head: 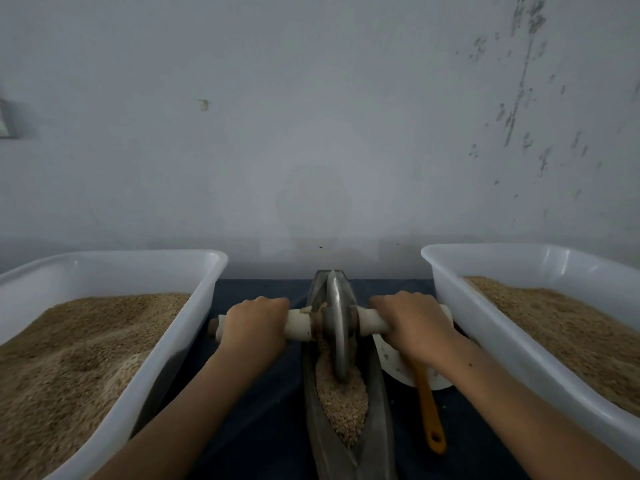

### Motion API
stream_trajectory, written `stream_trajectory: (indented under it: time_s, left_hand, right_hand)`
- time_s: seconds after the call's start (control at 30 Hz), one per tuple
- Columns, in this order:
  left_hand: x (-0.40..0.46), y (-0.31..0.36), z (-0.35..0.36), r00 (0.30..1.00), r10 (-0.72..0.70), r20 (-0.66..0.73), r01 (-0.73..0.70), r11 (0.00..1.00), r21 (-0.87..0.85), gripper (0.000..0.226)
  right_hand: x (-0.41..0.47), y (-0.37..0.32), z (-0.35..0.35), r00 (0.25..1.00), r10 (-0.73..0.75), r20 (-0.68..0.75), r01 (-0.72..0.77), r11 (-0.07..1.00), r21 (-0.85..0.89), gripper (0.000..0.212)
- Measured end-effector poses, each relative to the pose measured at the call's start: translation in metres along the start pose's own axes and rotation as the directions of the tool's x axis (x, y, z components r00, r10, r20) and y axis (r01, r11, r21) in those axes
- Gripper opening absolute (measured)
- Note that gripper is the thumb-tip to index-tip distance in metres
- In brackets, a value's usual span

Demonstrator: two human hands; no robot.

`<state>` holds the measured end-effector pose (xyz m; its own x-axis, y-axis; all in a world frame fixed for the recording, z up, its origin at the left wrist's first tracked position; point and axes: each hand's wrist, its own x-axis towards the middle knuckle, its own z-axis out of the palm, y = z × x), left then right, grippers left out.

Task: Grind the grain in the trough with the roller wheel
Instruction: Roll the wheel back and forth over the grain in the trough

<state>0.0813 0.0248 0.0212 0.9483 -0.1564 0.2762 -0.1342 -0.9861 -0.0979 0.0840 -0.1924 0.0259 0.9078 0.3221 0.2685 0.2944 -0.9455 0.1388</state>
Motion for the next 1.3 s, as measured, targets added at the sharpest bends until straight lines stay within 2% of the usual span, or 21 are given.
stream_trajectory:
  time_s: [0.07,0.13,0.33,0.43,0.53,0.7,0.77,0.87,1.1,1.2,1.3]
  left_hand:
    - [-0.001,0.001,0.000,0.999,0.005,-0.043,-0.004,1.000,0.010,0.022]
    - [-0.001,0.001,0.000,0.999,0.005,-0.044,-0.005,1.000,0.014,0.023]
    - [0.000,-0.003,-0.004,0.990,0.032,0.135,-0.039,0.998,0.051,0.029]
    - [0.001,-0.005,-0.006,0.982,0.039,0.184,-0.047,0.998,0.044,0.033]
    - [0.002,-0.004,-0.004,0.988,0.021,0.154,-0.027,0.999,0.037,0.030]
    - [0.001,-0.001,0.001,1.000,0.002,-0.010,-0.002,1.000,-0.011,0.018]
    - [0.000,0.001,0.001,0.998,0.009,-0.056,-0.009,1.000,0.011,0.018]
    - [0.000,0.000,0.000,0.999,0.016,-0.045,-0.015,1.000,0.021,0.019]
    - [0.000,-0.003,-0.001,0.989,0.020,0.145,-0.030,0.997,0.066,0.031]
    - [0.002,-0.003,-0.001,0.990,0.012,0.138,-0.020,0.998,0.064,0.030]
    - [0.002,-0.003,0.001,0.996,-0.002,0.092,-0.001,0.999,0.037,0.025]
  right_hand:
    - [-0.002,0.000,0.002,0.998,0.009,-0.058,-0.009,1.000,0.001,0.011]
    - [-0.002,0.001,0.002,1.000,0.003,-0.027,-0.002,1.000,0.005,0.010]
    - [0.002,0.006,-0.010,0.961,-0.051,0.272,0.047,0.999,0.022,0.025]
    - [0.003,0.008,-0.011,0.941,-0.054,0.335,0.041,0.998,0.044,0.029]
    - [0.003,0.007,-0.009,0.958,-0.038,0.285,0.033,0.999,0.020,0.026]
    - [0.002,0.001,-0.001,1.000,0.007,0.025,-0.006,1.000,-0.023,0.016]
    - [0.000,0.001,0.001,1.000,0.008,-0.015,-0.008,1.000,-0.008,0.013]
    - [-0.001,0.002,-0.001,0.999,-0.003,0.040,0.004,1.000,-0.007,0.013]
    - [0.001,0.005,-0.012,0.946,-0.035,0.321,0.035,0.999,0.005,0.030]
    - [0.002,0.005,-0.011,0.947,-0.024,0.319,0.024,1.000,0.003,0.029]
    - [0.002,0.003,-0.006,0.980,-0.003,0.201,0.006,1.000,-0.016,0.022]
